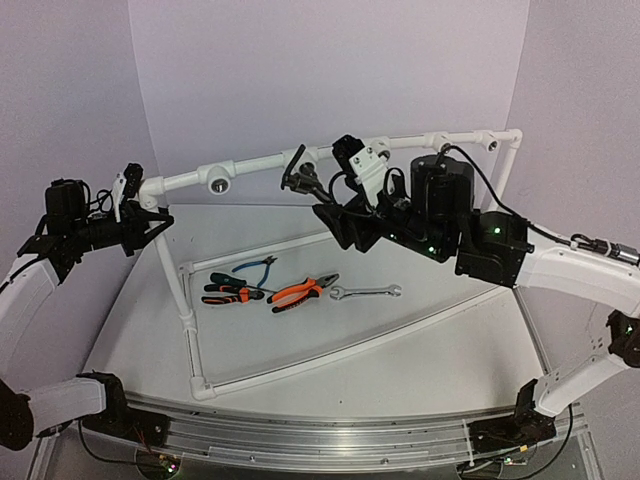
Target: Install the water faucets
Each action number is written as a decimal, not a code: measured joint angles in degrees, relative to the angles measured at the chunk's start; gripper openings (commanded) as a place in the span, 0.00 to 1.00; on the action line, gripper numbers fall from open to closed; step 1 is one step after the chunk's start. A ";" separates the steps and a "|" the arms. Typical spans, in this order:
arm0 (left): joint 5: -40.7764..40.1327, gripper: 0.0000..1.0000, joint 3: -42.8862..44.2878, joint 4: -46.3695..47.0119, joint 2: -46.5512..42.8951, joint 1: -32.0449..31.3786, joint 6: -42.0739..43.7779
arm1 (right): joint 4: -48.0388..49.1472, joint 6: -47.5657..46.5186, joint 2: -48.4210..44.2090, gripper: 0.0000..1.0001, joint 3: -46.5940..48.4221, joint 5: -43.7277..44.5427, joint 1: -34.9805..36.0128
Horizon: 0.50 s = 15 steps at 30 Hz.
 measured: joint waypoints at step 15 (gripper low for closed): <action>-0.11 0.00 0.00 -0.07 -0.18 0.00 0.05 | -14.55 8.01 9.38 0.54 33.08 -8.27 -0.02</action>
